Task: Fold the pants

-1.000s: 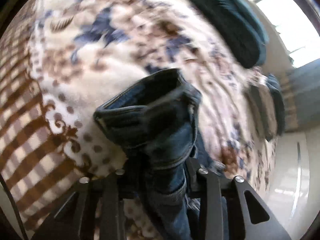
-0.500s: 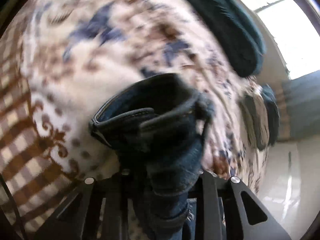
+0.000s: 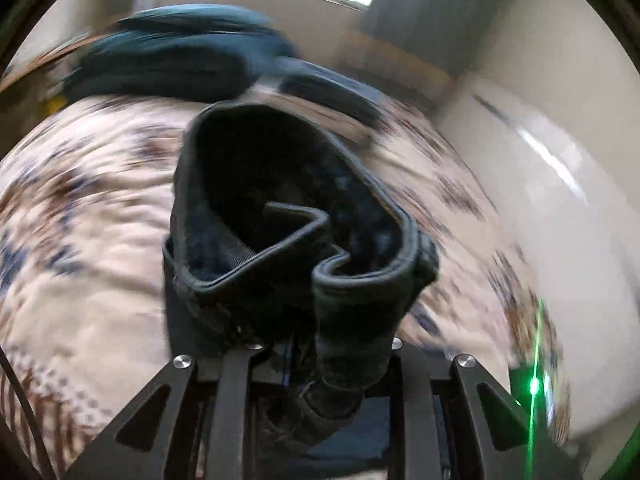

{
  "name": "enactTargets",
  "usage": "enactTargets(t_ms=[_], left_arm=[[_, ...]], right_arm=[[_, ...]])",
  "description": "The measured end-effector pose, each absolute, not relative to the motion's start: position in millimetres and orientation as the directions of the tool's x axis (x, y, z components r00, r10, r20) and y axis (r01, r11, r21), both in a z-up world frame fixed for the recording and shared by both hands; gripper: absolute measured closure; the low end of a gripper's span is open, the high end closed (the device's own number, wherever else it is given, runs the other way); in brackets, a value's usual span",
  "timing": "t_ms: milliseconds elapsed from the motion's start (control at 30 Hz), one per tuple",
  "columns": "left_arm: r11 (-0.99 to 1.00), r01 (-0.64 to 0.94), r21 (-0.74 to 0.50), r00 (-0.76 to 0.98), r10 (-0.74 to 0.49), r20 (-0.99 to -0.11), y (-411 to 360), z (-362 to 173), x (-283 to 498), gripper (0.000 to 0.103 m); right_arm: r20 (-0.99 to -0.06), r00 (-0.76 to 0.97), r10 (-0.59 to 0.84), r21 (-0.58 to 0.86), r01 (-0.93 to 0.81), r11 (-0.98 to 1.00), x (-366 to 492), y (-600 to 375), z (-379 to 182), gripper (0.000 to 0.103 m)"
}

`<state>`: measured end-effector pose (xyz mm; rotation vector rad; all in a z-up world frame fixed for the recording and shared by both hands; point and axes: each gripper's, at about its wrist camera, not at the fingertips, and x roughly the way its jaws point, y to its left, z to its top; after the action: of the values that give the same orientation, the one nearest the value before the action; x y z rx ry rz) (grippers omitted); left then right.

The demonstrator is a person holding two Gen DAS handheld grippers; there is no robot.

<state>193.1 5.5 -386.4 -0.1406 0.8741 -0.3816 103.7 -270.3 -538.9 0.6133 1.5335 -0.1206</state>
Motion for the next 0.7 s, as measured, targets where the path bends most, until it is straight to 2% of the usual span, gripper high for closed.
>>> enactTargets(t_ms=[100, 200, 267, 367, 467, 567, 600, 633, 700], left_arm=[[0.885, 0.419, -0.205, 0.494, -0.411, -0.766, -65.3, -417.3, 173.1, 0.084], [0.834, 0.532, -0.146, 0.408, -0.404, -0.819, -121.2, -457.4, 152.1, 0.084], [0.813, 0.572, -0.112, 0.364, -0.373, -0.853, -146.9, -482.9, 140.0, 0.084], [0.784, 0.62, 0.002, 0.391, -0.307, -0.867, -164.8, -500.2, 127.3, 0.081], [0.776, 0.626, 0.081, 0.408, -0.237, -0.882, -166.8, -488.2, 122.4, 0.067], [0.781, 0.624, 0.027, 0.363, -0.259, -0.895, -151.8, -463.4, 100.1, 0.036], [0.787, 0.616, 0.016, 0.361, -0.264, -0.895, -147.6, -452.1, 90.8, 0.017], [0.793, 0.609, 0.01, 0.361, -0.266, -0.894, -142.4, -442.7, 84.8, 0.009], [0.823, 0.568, 0.007, 0.36, -0.241, -0.901, -125.4, -426.9, 82.6, 0.007]], right_arm=[[-0.96, 0.073, 0.271, 0.269, 0.513, 0.815, 79.1, -308.1, -537.1, 0.011], [-0.983, 0.034, 0.179, 0.166, 0.571, 0.804, 52.4, -349.3, -542.5, 0.011], [-0.992, 0.003, 0.123, 0.1, 0.603, 0.792, 34.9, -380.0, -548.0, 0.011], [-0.994, -0.013, 0.111, 0.077, 0.636, 0.768, 17.2, -417.4, -552.8, 0.011], [-0.979, 0.042, 0.199, 0.177, 0.654, 0.735, 12.5, -442.9, -551.3, 0.011], [-0.936, 0.146, 0.321, 0.337, 0.644, 0.687, 18.1, -458.5, -539.1, 0.011], [-0.917, 0.177, 0.358, 0.386, 0.629, 0.675, 22.3, -460.1, -533.7, 0.011], [-0.901, 0.195, 0.387, 0.42, 0.615, 0.668, 27.1, -459.8, -529.6, 0.011], [-0.859, 0.233, 0.455, 0.501, 0.563, 0.658, 43.3, -452.2, -515.9, 0.011]])
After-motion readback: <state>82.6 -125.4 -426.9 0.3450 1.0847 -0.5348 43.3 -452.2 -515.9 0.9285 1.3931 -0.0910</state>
